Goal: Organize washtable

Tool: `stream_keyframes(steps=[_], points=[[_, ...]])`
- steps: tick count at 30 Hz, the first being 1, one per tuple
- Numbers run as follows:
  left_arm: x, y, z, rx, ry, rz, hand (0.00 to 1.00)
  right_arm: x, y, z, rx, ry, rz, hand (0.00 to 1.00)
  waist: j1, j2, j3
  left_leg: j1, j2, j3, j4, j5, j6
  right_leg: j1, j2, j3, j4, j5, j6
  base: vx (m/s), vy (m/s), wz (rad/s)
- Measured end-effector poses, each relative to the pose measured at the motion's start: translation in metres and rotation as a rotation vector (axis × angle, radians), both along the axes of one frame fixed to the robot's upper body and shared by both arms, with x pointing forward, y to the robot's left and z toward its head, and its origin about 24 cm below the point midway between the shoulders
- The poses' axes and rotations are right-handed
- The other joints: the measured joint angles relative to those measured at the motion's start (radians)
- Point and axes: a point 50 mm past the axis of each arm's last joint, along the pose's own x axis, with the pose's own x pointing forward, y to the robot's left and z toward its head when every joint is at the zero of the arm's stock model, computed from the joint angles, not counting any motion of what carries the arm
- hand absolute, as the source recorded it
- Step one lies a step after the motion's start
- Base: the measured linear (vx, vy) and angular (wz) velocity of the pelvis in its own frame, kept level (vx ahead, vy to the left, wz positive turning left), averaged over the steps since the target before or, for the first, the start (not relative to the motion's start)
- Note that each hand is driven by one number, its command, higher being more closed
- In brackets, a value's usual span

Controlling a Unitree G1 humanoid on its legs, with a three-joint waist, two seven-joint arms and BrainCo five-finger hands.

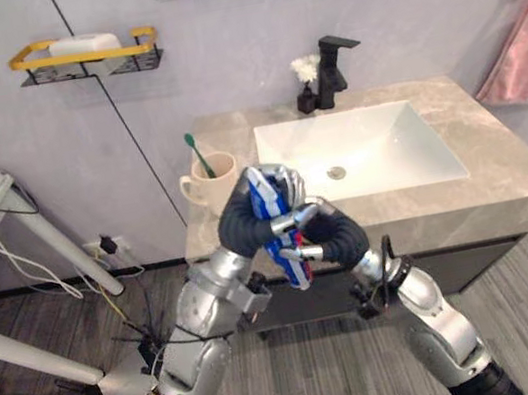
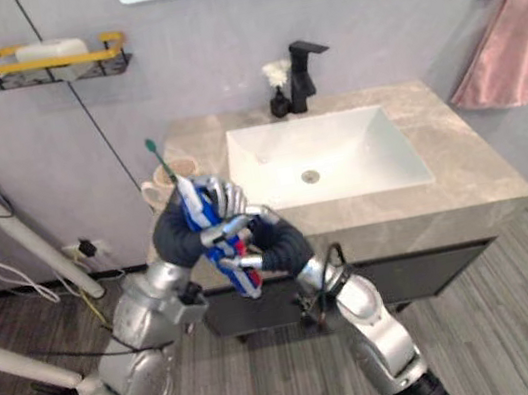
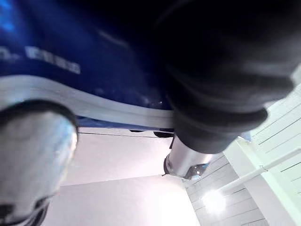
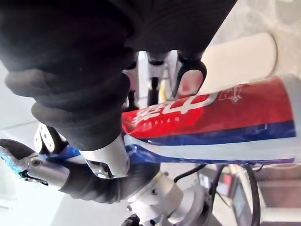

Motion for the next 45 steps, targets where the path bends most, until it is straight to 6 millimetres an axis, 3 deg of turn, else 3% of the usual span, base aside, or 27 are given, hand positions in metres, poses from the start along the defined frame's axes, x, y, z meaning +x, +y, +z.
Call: stream_keyframes(steps=[9,16,19,20,23,31,37,41,45], points=[[0.002,-0.002,0.005,0.000,-0.018,0.005,1.00,0.001,-0.001,0.002,0.020,-0.002,0.003,0.00,0.000,-0.002,0.001,0.000,0.001,0.003,-0.003,0.000,0.000,0.000,0.001,-0.001,-0.002,0.001,0.000,0.00,-0.001,0.00],[0.016,0.004,0.019,0.027,-0.092,0.101,1.00,0.005,-0.003,0.007,0.023,-0.021,-0.009,0.00,0.000,-0.004,0.003,0.004,0.003,0.007,-0.003,0.000,0.000,0.001,0.003,0.001,-0.007,0.003,-0.002,0.00,0.000,-0.01],[0.037,0.025,0.025,0.030,-0.101,0.284,1.00,0.008,-0.015,0.013,0.085,-0.036,-0.064,0.00,-0.001,-0.004,0.003,0.004,0.006,0.017,-0.003,-0.001,-0.001,0.001,0.007,0.010,-0.018,0.010,-0.004,0.00,-0.010,-0.12],[0.049,0.041,0.026,0.024,-0.079,0.398,1.00,0.009,-0.020,0.015,0.116,-0.046,-0.090,0.00,-0.001,-0.006,0.007,0.004,0.010,0.028,-0.003,-0.001,-0.001,0.001,0.011,0.022,-0.024,0.018,-0.008,0.00,-0.017,-0.20],[0.061,0.057,0.034,0.026,-0.082,0.510,1.00,0.009,-0.025,0.016,0.125,-0.049,-0.112,0.00,-0.005,-0.016,0.021,0.003,0.014,0.033,-0.003,-0.001,-0.002,0.002,0.016,0.025,-0.032,0.024,-0.011,-0.01,-0.015,-0.08],[0.066,0.057,0.065,-0.008,-0.188,0.580,1.00,0.005,-0.030,0.006,0.122,-0.007,-0.144,0.00,-0.029,-0.019,0.023,0.000,0.015,0.035,0.001,-0.004,-0.005,-0.001,0.017,0.027,-0.037,0.025,-0.012,0.02,0.000,0.00],[0.070,0.055,0.075,0.007,-0.232,0.627,1.00,-0.001,-0.035,-0.006,0.121,0.044,-0.174,0.00,-0.031,-0.019,0.023,-0.006,0.019,0.049,-0.004,-0.005,-0.006,-0.012,0.021,0.042,-0.037,0.026,-0.013,-0.01,-0.004,-0.08],[0.080,0.063,0.079,-0.006,-0.213,0.686,1.00,-0.006,-0.038,-0.014,0.123,0.080,-0.187,0.00,-0.036,-0.019,0.023,-0.011,0.020,0.061,-0.004,-0.005,-0.006,-0.020,0.022,0.054,-0.040,0.032,-0.014,0.00,0.000,-0.07],[0.082,0.072,0.101,0.041,-0.293,0.758,1.00,-0.014,-0.042,-0.027,0.135,0.145,-0.202,0.00,-0.050,-0.021,0.024,-0.029,0.025,0.073,-0.004,-0.005,-0.006,-0.036,0.027,0.066,-0.042,0.043,-0.015,0.01,0.002,-0.08]])
